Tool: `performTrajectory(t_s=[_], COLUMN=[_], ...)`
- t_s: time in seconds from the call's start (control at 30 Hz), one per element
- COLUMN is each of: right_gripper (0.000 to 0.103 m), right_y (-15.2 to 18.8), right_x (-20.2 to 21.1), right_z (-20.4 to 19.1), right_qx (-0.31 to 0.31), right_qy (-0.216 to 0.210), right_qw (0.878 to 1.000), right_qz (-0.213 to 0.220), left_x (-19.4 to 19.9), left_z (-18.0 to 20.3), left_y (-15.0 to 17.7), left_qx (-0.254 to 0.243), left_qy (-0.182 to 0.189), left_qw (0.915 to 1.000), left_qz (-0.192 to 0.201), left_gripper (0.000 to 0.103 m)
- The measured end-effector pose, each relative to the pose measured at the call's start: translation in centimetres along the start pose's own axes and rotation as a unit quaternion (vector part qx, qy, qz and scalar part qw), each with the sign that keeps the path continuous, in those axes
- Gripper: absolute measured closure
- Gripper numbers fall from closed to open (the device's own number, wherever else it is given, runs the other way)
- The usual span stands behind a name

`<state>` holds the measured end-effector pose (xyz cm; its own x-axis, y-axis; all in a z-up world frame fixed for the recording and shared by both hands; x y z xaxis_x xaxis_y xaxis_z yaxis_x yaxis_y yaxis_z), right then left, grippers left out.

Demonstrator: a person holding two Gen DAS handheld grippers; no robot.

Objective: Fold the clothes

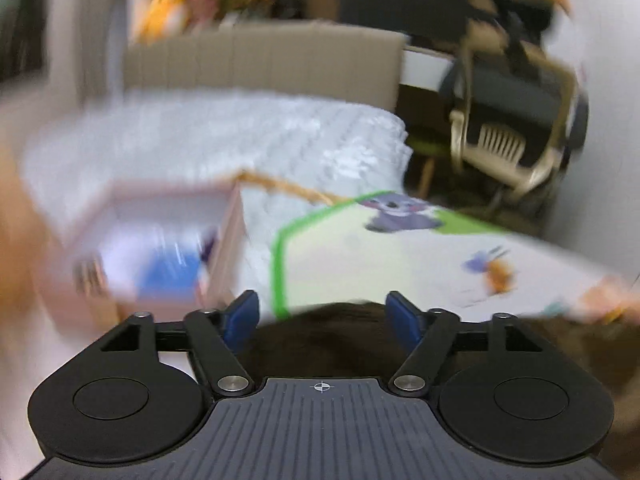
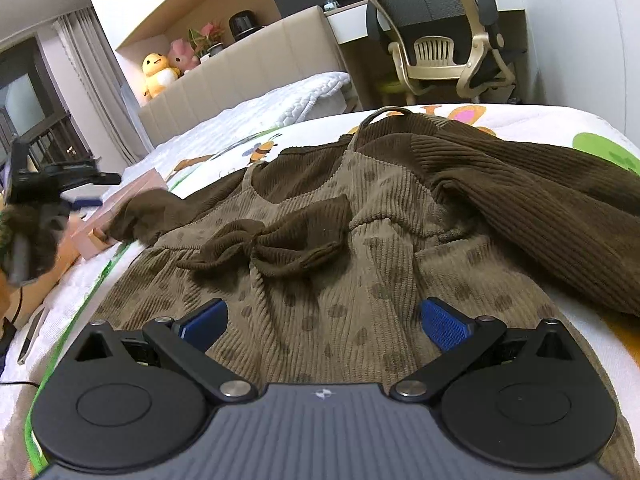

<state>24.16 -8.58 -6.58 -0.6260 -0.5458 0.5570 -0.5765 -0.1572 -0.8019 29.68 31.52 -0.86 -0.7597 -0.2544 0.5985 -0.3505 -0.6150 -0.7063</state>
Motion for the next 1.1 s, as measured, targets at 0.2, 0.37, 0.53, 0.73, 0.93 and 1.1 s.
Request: performTrajectory(t_s=[0.2,0.37,0.53,0.73,0.93,1.1], right_gripper=[0.0,0.0,0.0,0.0,0.0,0.0], right_y=[0.0,0.0,0.0,0.0,0.0,0.0], right_x=[0.0,0.0,0.2,0.2,0.0,0.0], right_z=[0.0,0.0,0.3,0.5,0.3,0.3], right_qx=[-0.004,-0.006,-0.016,-0.021,-0.019,-0.023], right_qy=[-0.001,-0.002,-0.008,-0.01,-0.007,-0.014], right_qw=[1.0,1.0,1.0,1.0,1.0,1.0], right_qz=[0.003,0.005,0.011,0.014,0.007,-0.001], left_x=[1.1,-2.3,-3.3,-0.9,1.8,2.4], left_z=[-3.2,-4.2,-0.8,7.0,14.7,19.2], left_y=[3.4,5.3,4.9,4.9,5.2,10.9], left_qx=[0.199,0.258,0.213,0.108,0.001,-0.091], left_qy=[0.05,0.024,0.042,0.128,0.21,0.269], left_qw=[0.976,0.9639,0.9758,0.9858,0.9776,0.9564], left_qz=[-0.074,-0.063,-0.029,-0.017,-0.005,-0.068], left_gripper=[0.021,0.022,0.075,0.092,0.092,0.044])
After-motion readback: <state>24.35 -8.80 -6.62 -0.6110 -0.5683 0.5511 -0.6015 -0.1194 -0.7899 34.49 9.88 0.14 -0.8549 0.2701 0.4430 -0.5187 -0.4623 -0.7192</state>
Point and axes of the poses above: each gripper's, at about its wrist camera, not at the fingertips, and x roughly against the way its jaws point, z to its right, y to its underside, the point moved 7 cm from there along -x, roughly the way its jaws point, and after that the axes turned 12 degrees about x, right-handed, at the moved point
